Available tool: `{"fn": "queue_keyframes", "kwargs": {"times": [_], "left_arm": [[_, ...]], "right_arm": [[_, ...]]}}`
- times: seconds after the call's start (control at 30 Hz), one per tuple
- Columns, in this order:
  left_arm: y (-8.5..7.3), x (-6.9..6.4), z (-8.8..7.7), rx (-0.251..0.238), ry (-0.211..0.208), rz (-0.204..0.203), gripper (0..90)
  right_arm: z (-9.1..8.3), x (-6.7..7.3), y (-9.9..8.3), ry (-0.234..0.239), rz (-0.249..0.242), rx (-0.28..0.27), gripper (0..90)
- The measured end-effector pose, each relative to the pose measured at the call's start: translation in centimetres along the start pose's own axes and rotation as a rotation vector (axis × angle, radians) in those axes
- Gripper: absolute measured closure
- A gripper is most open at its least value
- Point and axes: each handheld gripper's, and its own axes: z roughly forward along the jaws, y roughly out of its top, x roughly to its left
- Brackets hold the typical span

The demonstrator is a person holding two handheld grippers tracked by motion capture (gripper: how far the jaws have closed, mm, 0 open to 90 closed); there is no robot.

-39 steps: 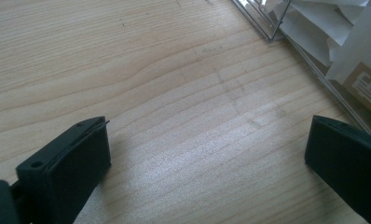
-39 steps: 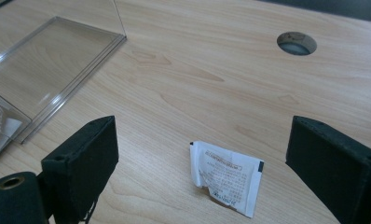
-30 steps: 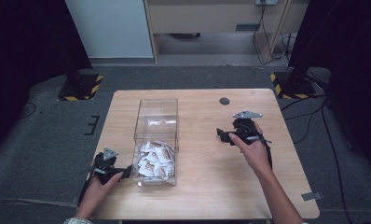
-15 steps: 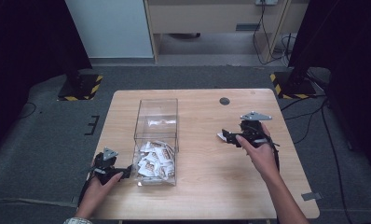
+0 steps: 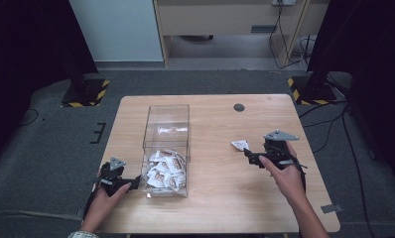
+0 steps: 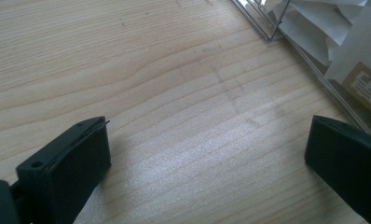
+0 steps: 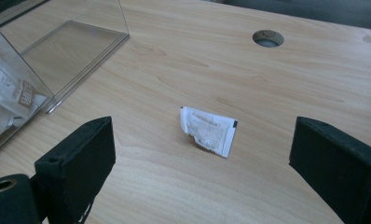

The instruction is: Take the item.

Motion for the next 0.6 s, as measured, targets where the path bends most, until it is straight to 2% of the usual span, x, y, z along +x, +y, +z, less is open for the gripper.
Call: {"fn": "queue_keyframes", "kwargs": {"times": [0.33, 0.47, 0.6], "left_arm": [[0.0, 0.0, 0.0, 0.001, 0.0, 0.002, 0.0], [0.0, 0.0, 0.0, 0.001, -0.001, 0.002, 0.0], [0.0, 0.0, 0.0, 0.001, -0.001, 0.002, 0.0]], "right_arm": [[-0.1, 0.5, -2.6, 0.02, 0.005, 0.035, 7.2], [0.0, 0.8, -3.8, 0.005, -0.001, 0.054, 8.4], [0.0, 1.0, -5.2, 0.01, 0.005, 0.077, 8.2]]}}
